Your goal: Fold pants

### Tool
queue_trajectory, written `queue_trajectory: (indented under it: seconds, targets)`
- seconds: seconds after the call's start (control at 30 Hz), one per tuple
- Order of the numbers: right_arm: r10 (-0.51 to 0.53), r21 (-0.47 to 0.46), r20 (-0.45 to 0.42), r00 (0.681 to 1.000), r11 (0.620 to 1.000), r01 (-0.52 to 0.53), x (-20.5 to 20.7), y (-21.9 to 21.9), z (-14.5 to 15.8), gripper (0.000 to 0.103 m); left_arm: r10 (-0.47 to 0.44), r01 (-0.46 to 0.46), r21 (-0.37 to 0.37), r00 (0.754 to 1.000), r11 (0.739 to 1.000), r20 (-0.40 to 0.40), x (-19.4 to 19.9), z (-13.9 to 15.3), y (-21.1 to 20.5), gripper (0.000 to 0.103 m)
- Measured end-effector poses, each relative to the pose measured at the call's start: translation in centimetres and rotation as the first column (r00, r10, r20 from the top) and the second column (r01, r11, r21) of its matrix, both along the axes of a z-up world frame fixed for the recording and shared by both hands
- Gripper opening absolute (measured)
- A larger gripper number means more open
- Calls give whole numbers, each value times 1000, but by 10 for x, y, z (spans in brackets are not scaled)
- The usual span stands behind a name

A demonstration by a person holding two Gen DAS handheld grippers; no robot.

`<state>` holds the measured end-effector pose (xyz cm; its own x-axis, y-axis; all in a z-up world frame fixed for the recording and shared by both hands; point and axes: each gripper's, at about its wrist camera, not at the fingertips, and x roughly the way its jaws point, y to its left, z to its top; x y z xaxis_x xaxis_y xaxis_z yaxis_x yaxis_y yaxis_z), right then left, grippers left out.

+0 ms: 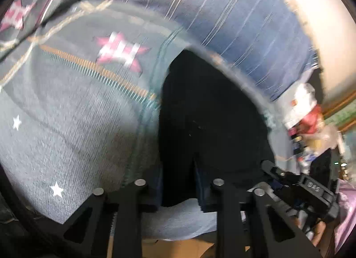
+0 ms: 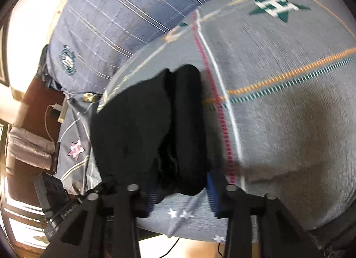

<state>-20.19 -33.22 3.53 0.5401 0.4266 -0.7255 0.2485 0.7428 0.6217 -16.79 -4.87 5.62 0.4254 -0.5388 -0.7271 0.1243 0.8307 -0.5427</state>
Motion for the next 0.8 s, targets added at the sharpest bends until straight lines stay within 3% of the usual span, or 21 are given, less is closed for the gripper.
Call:
queue_trajectory:
  seconds: [0.07, 0.1, 0.2, 0.3, 0.33, 0.37, 0.47, 0.57, 0.63, 0.7, 0.8]
  targets:
    - [2, 22, 63, 998, 1000, -4, -4, -1, 11, 33, -8, 9, -29, 999, 1000, 43, -3, 11, 4, 24]
    - [2, 22, 79, 997, 1000, -4, -5, -2, 14, 33, -11, 12, -39, 1000, 999, 21, -1, 8, 2, 24]
    - [-19, 23, 12, 1000, 1000, 18, 0, -7, -1, 35, -17, 18, 9, 996, 1000, -86, 9, -17, -5, 30]
    - [-40, 63, -4, 999, 997, 41, 0, -13, -7, 41, -3, 2, -3, 997, 1000, -83, 10, -14, -2, 41]
    - [-50, 55, 10, 999, 997, 49, -1, -14, -2, 45, 3, -3, 1, 998, 1000, -68, 10, -10, 2, 49]
    - [-60, 39, 30, 998, 997, 59, -4, -17, 4, 52, 19, -18, 17, 998, 1000, -53, 10, -7, 4, 57]
    - [-122, -37, 123, 985, 991, 128, -14, -20, 29, 79, 43, -43, 90, 999, 995, -2, 10, 8, 4, 58]
    - [-144, -100, 189, 971, 981, 165, -19, -20, 51, 90, 42, -51, 226, 998, 973, 43, 21, 26, -1, 59]
    - [-115, -125, 202, 973, 982, 142, -12, -17, 62, 90, 25, -40, 283, 998, 958, 56, 33, 37, -7, 63]
    - [-60, -197, 189, 980, 976, 97, 7, -10, 76, 90, -9, -3, 286, 999, 958, 40, 54, 48, -6, 68]
    - [57, -343, 96, 994, 939, -20, 46, 2, 84, 90, -22, 10, 312, 999, 950, 34, 81, 53, -17, 70]
